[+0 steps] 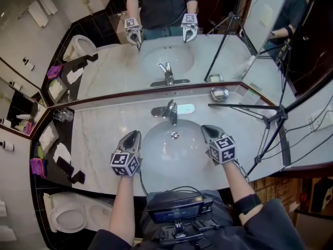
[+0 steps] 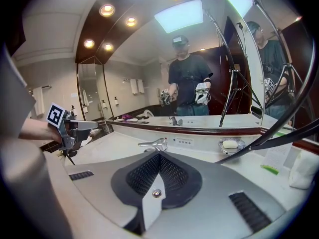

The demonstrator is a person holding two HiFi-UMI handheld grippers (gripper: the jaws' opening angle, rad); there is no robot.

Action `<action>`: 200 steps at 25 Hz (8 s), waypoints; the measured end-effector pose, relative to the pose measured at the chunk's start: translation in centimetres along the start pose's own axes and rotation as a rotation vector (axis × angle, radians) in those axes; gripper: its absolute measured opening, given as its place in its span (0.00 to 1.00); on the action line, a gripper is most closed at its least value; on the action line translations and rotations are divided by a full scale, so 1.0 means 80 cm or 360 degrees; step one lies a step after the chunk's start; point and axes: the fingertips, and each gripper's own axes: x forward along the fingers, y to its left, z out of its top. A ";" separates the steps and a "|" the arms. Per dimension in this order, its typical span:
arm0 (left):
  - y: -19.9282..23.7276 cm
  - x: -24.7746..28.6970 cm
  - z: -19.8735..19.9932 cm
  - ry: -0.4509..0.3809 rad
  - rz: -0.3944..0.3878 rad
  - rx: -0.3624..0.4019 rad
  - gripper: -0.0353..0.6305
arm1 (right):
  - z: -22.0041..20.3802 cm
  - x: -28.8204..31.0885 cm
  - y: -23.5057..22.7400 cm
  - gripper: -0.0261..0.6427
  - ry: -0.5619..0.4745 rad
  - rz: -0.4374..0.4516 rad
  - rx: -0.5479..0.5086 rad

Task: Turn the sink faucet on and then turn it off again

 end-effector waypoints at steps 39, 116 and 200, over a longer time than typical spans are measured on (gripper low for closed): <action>-0.085 0.265 -0.090 0.0423 -0.0274 0.2026 0.32 | -0.043 0.015 -0.075 0.07 0.0130 -0.0147 0.0114; -0.009 0.078 0.010 0.0166 -0.0132 0.0157 0.06 | 0.007 0.043 -0.005 0.07 0.0027 0.0013 -0.0002; -0.090 0.259 -0.106 0.0301 -0.0282 0.2142 0.14 | -0.042 0.037 -0.057 0.07 0.0140 -0.0107 0.0116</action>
